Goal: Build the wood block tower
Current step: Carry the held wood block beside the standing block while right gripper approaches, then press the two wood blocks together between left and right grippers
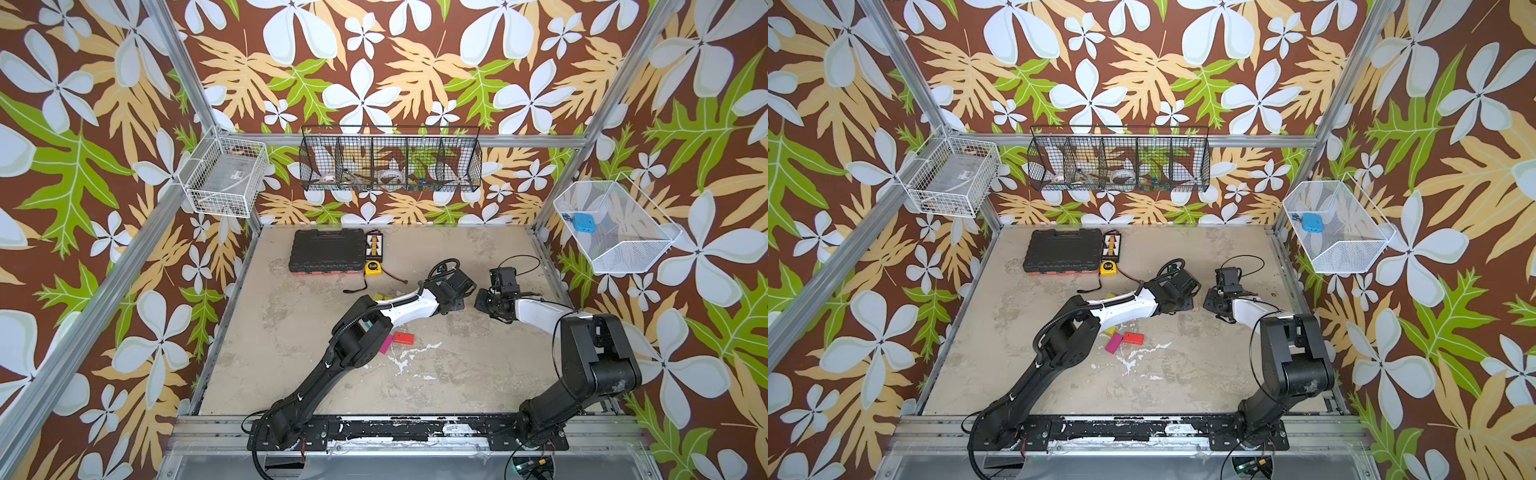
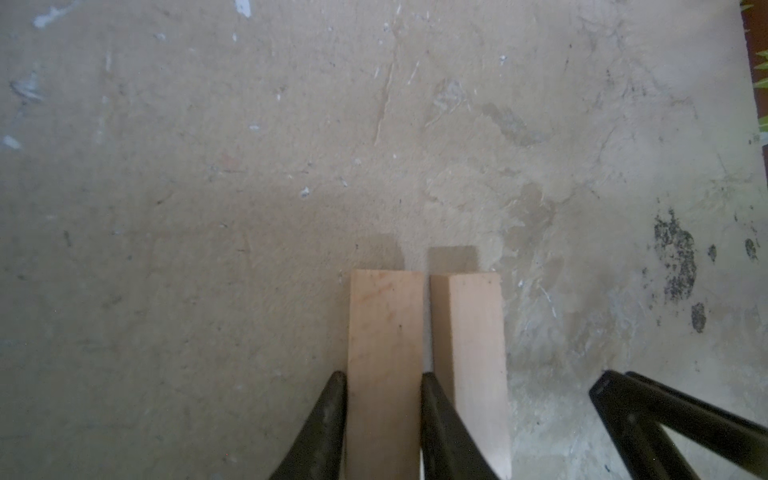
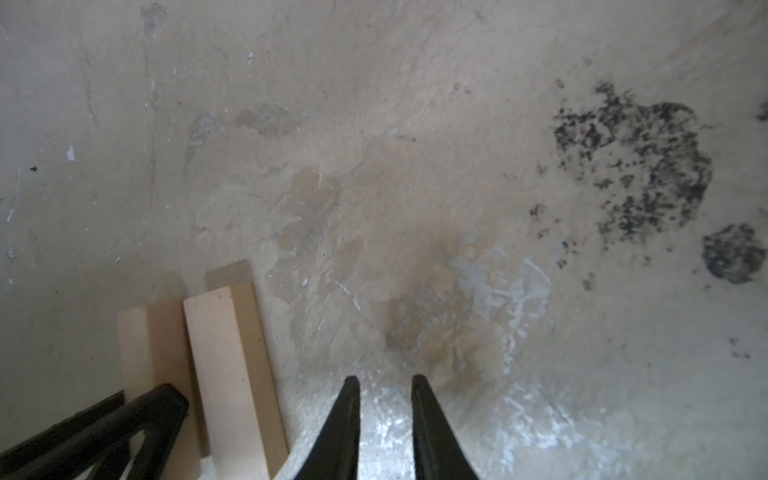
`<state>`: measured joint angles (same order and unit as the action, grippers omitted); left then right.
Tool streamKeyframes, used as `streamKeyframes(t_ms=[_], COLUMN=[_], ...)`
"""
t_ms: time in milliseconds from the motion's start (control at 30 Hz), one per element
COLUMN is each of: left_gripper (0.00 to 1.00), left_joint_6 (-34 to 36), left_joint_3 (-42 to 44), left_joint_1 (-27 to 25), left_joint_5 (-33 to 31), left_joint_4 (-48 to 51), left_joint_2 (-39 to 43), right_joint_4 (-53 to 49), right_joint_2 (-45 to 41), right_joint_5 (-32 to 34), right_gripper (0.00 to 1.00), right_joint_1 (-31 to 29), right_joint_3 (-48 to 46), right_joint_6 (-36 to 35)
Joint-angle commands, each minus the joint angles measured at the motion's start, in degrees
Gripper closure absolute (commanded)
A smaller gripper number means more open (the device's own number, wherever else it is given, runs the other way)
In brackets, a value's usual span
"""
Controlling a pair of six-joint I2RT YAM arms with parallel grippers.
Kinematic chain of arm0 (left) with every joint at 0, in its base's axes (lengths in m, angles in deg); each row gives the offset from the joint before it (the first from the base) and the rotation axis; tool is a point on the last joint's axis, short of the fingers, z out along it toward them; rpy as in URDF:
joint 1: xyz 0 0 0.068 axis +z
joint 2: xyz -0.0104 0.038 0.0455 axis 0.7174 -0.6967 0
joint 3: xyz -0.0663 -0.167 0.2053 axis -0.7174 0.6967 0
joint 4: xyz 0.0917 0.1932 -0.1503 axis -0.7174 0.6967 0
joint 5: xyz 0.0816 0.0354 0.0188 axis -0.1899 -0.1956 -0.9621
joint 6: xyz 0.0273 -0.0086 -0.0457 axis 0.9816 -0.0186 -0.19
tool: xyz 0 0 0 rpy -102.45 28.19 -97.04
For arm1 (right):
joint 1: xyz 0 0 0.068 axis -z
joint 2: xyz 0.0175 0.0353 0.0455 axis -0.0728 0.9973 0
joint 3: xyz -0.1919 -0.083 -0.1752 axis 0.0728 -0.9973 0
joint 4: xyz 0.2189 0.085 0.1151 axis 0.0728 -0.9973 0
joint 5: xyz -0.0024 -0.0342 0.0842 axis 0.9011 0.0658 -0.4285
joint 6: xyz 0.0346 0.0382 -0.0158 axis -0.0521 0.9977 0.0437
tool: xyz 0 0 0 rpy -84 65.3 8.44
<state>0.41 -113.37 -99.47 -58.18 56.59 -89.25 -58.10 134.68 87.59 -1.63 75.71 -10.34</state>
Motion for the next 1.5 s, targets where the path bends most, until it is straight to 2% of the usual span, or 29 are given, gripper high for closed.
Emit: streamKeyframes(t_ms=[0,233,367,1467], left_gripper=[0.64,0.59,0.63,0.69], left_joint_6=[-0.5,-0.1,-0.1,0.7], left_joint_3=[-0.2,-0.3,0.7,3.3], left_joint_1=[0.0,0.1,0.0,1.1], left_joint_5=[0.9,2.3,2.7,5.8], left_joint_4=[2.0,1.6,0.9,-3.3], left_joint_2=[-0.2,0.8,1.6,2.3], right_joint_4=[-0.4,-0.8,-1.0,-2.2], right_joint_2=[0.2,0.6,1.2,7.0], right_joint_5=[0.3,1.1,1.0,-1.8], right_gripper=[0.75,0.73,0.72,0.75], right_joint_1=[-0.5,-1.6,-2.0,-4.7], right_joint_3=[0.4,1.1,1.6,6.4], right_joint_6=[-0.7,-0.9,-1.1,-3.4])
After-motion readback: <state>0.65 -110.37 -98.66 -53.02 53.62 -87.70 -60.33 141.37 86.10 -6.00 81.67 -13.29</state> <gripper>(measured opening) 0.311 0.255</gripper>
